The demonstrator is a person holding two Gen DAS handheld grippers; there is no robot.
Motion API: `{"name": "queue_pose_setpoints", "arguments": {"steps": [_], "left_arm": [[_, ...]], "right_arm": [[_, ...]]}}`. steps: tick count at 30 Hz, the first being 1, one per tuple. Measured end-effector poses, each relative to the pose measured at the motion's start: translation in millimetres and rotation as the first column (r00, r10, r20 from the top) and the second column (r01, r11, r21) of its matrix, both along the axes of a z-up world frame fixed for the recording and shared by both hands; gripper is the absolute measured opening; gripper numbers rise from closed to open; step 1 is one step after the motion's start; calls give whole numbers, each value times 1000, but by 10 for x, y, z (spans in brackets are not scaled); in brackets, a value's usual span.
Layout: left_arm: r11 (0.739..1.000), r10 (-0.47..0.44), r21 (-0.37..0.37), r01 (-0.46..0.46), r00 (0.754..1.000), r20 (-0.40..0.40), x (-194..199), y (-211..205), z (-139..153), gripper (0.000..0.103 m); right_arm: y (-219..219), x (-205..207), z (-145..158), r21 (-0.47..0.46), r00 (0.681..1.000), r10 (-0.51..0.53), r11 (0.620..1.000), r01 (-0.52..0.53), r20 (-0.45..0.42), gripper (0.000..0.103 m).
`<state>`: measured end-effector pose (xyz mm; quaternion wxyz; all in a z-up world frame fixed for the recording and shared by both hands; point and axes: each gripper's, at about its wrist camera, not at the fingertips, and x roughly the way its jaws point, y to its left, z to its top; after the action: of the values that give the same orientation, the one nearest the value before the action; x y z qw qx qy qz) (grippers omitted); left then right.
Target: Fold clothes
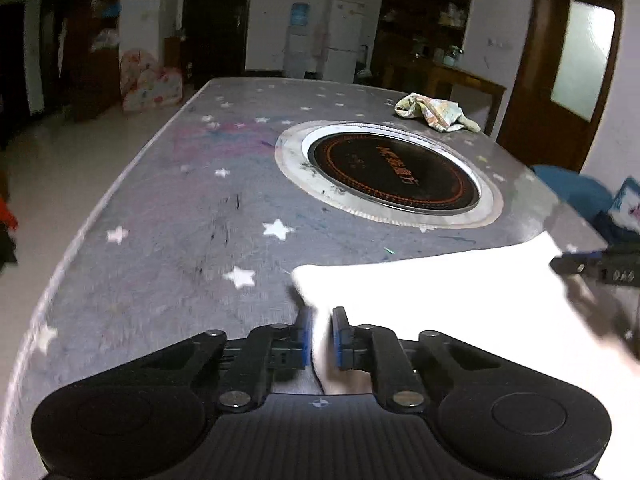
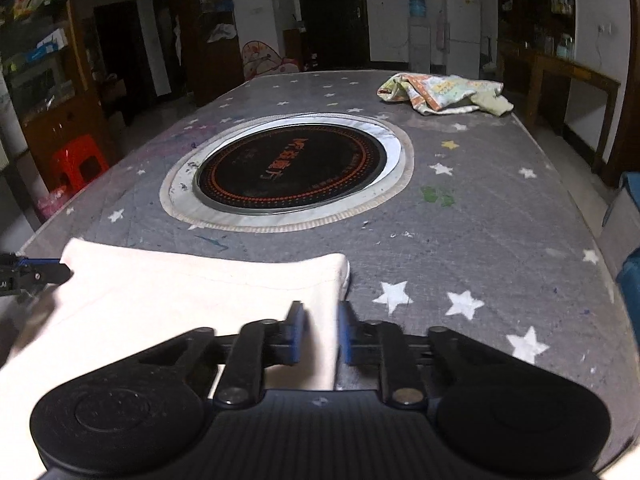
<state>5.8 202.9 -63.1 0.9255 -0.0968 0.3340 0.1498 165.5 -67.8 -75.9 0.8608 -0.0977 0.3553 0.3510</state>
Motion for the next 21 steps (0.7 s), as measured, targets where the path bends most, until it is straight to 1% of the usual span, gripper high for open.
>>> {"name": "queue_pose_setpoints", "arguments": {"steps": [1, 3, 6, 9, 11, 12, 13, 15, 16, 17, 21], "left_arm": [[1000, 1, 22, -1, 1000, -3, 31, -4, 3, 10], [999, 7, 52, -7, 1000, -5, 103, 13, 13, 9], [994, 1, 114, 1, 1000, -15, 212, 20, 13, 9], [988, -21, 154, 26, 999, -30, 293, 14, -16, 9], [983, -36, 181, 43, 999, -41, 348, 10, -36, 13], [982, -40, 184, 47, 998, -44, 359, 15, -34, 19], [984, -38, 173, 45, 998, -43, 344, 30, -14, 22], [987, -35, 152, 40, 999, -39, 305, 53, 29, 22], [989, -34, 145, 38, 999, -32, 268, 47, 58, 22], [990, -38, 135, 41, 999, -22, 225, 34, 91, 22], [990, -120, 74, 118, 993, 18, 8, -148, 210, 22]], "right_arm": [[11, 6, 1, -5, 1000, -2, 1000, 2, 7, 7], [21, 17, 4, -16, 1000, -9, 1000, 9, 21, 5], [36, 24, 6, -40, 999, -21, 999, 23, 50, 4], [37, 52, -3, -48, 998, -29, 998, 32, 61, 4], [33, 65, 4, -56, 997, -36, 998, 40, 68, 5], [30, 72, 7, -60, 997, -39, 997, 43, 72, 7], [27, 71, 17, -64, 997, -37, 997, 42, 74, 8], [12, 40, 57, -68, 997, -17, 997, 22, 77, 8], [-5, 9, 86, -67, 997, -5, 998, 10, 79, 12], [-24, -27, 116, -64, 997, 8, 998, -3, 79, 14], [-122, -230, 234, -36, 996, 68, 997, -66, 59, 18]]}}
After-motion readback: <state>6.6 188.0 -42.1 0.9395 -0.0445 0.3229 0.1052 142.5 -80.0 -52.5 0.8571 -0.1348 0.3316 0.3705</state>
